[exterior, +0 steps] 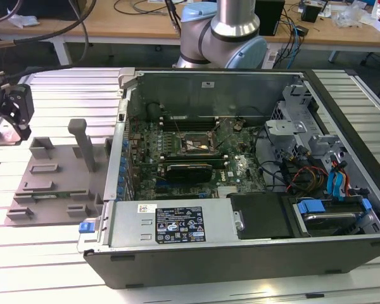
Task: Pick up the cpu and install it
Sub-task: 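Pick up the cpu and move it towards the insertion slot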
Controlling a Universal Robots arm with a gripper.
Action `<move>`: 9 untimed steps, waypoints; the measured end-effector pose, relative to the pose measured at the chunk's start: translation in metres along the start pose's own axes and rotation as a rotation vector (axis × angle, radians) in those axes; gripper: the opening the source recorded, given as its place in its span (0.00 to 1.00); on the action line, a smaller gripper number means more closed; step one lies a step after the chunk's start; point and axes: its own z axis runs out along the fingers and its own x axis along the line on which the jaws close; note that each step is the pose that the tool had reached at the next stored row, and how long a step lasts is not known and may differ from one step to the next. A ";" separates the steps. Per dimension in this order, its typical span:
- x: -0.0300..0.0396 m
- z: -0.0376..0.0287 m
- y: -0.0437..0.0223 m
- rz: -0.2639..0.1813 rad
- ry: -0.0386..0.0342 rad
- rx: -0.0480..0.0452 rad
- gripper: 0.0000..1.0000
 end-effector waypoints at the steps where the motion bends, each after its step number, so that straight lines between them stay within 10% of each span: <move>1: -0.0001 -0.0013 0.0000 0.000 0.0000 0.0006 0.55; 9: -0.0004 -0.0141 0.0001 0.000 0.0001 0.0062 0.55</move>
